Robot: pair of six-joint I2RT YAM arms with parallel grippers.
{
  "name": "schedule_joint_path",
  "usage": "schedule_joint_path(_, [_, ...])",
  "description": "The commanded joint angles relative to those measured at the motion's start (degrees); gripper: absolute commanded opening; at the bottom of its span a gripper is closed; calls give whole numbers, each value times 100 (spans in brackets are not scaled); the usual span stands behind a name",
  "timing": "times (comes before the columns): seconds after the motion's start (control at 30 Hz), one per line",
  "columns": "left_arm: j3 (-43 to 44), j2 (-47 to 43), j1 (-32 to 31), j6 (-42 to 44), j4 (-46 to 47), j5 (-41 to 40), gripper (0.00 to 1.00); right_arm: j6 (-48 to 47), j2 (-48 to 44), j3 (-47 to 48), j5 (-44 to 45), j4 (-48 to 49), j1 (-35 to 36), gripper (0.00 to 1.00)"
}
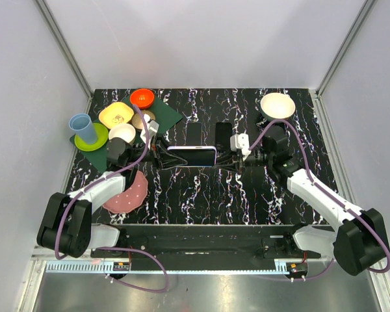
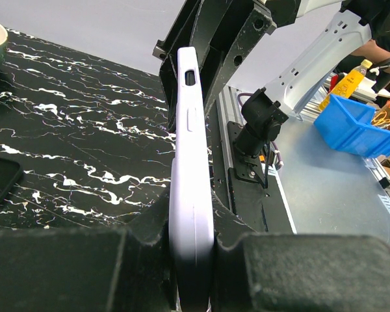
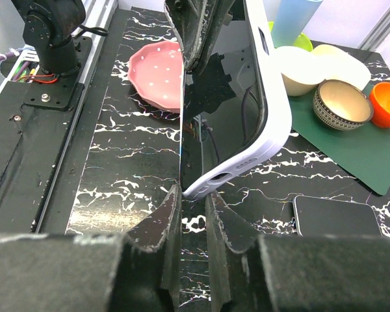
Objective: Take the phone out of the phone case
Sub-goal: Remove the phone case from the phone.
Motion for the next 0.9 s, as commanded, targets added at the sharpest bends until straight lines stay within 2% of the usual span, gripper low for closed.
schedule_joint_path(0.0, [337,-80,-49,-147,662,68,0,-344,-86,-37,351,16,39,17])
schedule_joint_path(0.87, [328,-72,-58,-200,715,86,0,-827,-86,-98,860,-72,83,18])
